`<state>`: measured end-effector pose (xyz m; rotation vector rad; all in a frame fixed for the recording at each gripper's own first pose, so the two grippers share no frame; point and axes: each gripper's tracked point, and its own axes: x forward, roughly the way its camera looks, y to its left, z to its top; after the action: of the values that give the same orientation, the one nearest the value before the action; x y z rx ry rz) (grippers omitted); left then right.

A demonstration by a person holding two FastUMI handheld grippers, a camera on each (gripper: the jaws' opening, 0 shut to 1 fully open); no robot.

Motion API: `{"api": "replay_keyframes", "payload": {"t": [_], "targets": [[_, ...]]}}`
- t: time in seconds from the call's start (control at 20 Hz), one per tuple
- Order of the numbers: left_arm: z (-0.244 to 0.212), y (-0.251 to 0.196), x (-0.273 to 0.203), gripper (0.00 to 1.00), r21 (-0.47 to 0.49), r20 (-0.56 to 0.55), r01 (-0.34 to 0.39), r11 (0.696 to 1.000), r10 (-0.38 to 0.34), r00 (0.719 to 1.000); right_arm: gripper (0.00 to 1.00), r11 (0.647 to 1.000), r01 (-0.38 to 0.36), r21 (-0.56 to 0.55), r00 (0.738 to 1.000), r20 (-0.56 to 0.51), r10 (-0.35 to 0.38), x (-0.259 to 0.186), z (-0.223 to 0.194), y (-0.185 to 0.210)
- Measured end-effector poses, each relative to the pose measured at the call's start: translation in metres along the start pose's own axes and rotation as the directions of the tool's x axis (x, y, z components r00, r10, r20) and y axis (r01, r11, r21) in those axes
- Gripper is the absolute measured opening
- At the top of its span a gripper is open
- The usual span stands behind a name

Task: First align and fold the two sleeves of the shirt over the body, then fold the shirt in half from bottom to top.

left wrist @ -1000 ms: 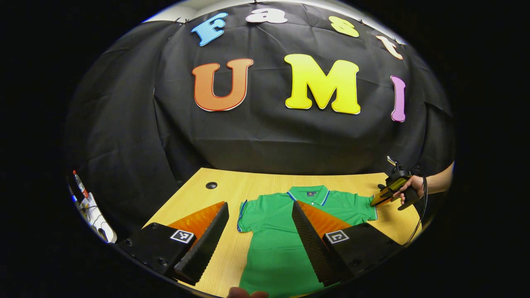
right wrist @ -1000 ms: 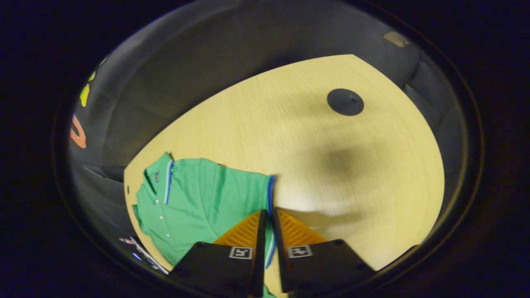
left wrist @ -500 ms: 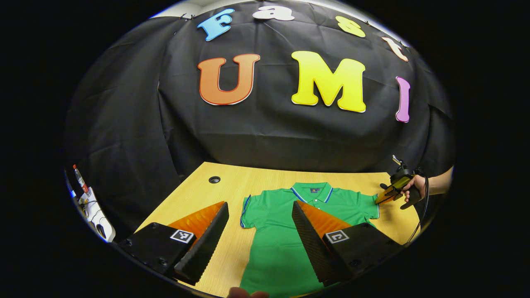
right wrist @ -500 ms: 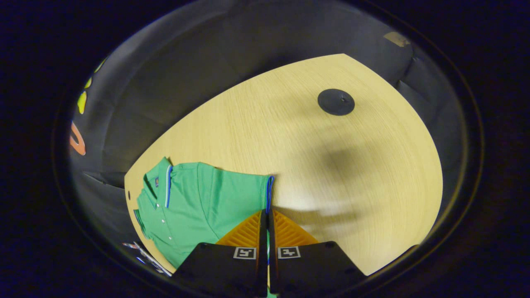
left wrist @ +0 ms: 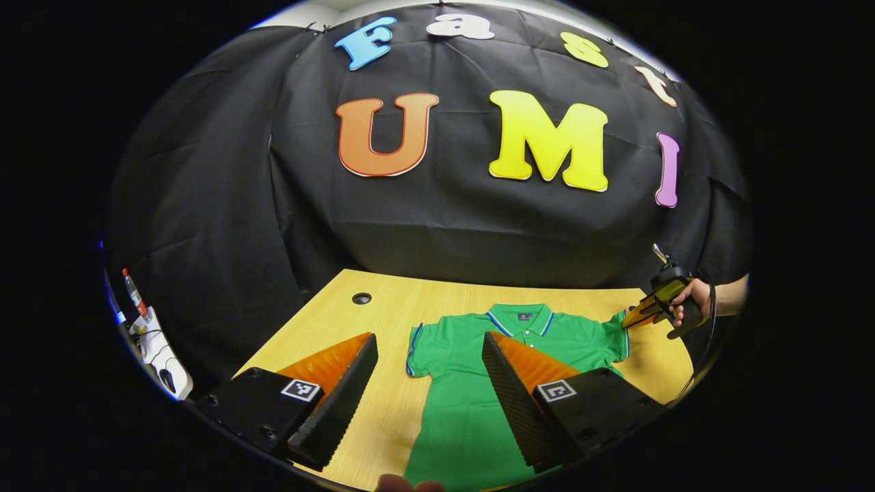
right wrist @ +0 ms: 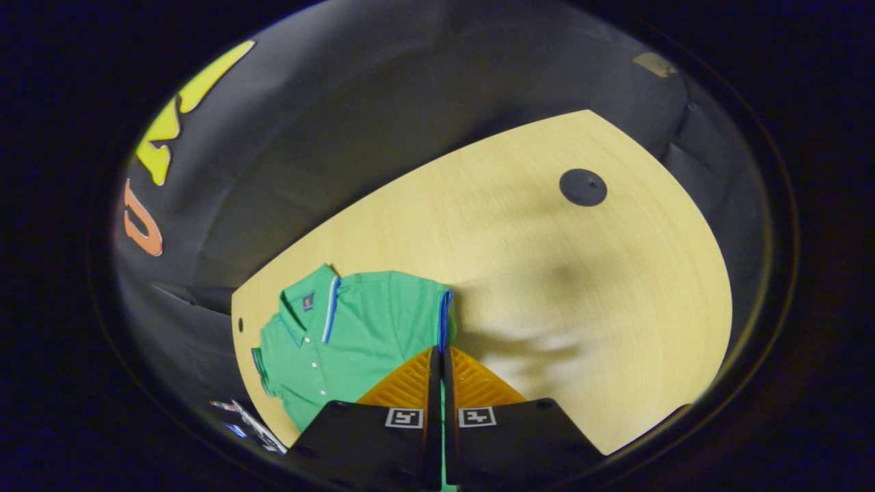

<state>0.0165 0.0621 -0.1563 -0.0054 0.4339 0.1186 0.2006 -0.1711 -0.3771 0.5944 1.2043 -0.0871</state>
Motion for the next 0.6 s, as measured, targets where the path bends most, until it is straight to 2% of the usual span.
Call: {"api": "replay_keyframes", "payload": {"t": [0.4,0.45,0.5,0.6], "targets": [[-0.006,0.038,-0.016,0.99,-0.037,0.014,-0.04,0.998,0.041,0.999,0.04,0.993,-0.018,-0.117,0.999,0.024,0.021,-0.006,-0.02,0.075],[-0.009,0.044,-0.019,0.99,-0.038,0.01,-0.047,0.998,0.048,0.999,0.0,0.993,-0.019,-0.12,1.0,0.018,0.021,-0.003,-0.023,0.082],[-0.009,0.049,-0.02,0.99,-0.039,0.009,-0.053,0.998,0.053,0.999,0.04,0.992,-0.022,-0.12,1.0,0.009,0.024,0.002,-0.028,0.089],[-0.011,0.06,-0.025,0.99,-0.049,0.01,-0.064,0.997,0.065,0.998,0.04,0.993,-0.03,-0.11,1.0,-0.009,0.029,0.009,-0.036,0.103]]}}
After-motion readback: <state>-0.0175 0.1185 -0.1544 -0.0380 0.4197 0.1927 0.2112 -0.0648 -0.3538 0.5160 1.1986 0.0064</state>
